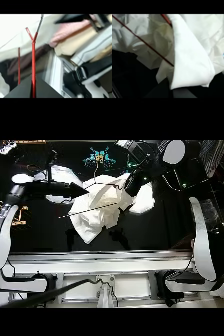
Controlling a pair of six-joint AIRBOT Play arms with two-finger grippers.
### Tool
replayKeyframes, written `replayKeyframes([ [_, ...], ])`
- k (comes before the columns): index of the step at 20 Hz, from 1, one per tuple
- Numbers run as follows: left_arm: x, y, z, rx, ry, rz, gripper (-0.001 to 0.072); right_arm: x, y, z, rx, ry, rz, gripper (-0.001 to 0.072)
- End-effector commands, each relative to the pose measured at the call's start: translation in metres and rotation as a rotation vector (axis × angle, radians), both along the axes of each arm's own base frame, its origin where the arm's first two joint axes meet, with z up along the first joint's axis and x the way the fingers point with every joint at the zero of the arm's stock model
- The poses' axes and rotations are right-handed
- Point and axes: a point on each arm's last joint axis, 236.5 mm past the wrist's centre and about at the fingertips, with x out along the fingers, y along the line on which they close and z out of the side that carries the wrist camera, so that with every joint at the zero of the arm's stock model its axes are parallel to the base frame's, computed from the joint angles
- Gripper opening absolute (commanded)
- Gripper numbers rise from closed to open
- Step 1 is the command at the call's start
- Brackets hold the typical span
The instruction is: Fold the clothes and pants, and hang the long-sleeved shirts on hangers.
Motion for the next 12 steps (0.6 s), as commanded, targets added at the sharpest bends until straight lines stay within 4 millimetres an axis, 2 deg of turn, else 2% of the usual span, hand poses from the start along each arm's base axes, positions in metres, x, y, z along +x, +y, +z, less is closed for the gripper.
replayKeyframes([
  [1, 0.017, -0.014, -0.013, -0.058, -0.028, 0.02, 0.001, -0.009, 0.003, 0.008, 0.018, 0.001, 0.016, 0.0024],
  [4, 0.022, -0.021, -0.033, -0.061, -0.04, 0.009, 0.001, -0.011, 0.008, 0.01, 0.036, 0.008, 0.024, 0.0024],
  [6, 0.026, -0.018, -0.037, -0.055, -0.04, 0.023, 0.001, -0.011, 0.007, 0.009, 0.033, 0.007, 0.023, 0.0024],
  [8, 0.029, -0.006, -0.03, -0.061, -0.063, 0.034, 0.0011, -0.007, 0.0, 0.006, 0.003, -0.003, 0.008, 0.0024],
  [12, 0.036, 0.033, -0.001, -0.073, -0.125, 0.095, 0.0011, -0.001, -0.005, 0.005, -0.019, -0.021, -0.006, 0.0024],
])
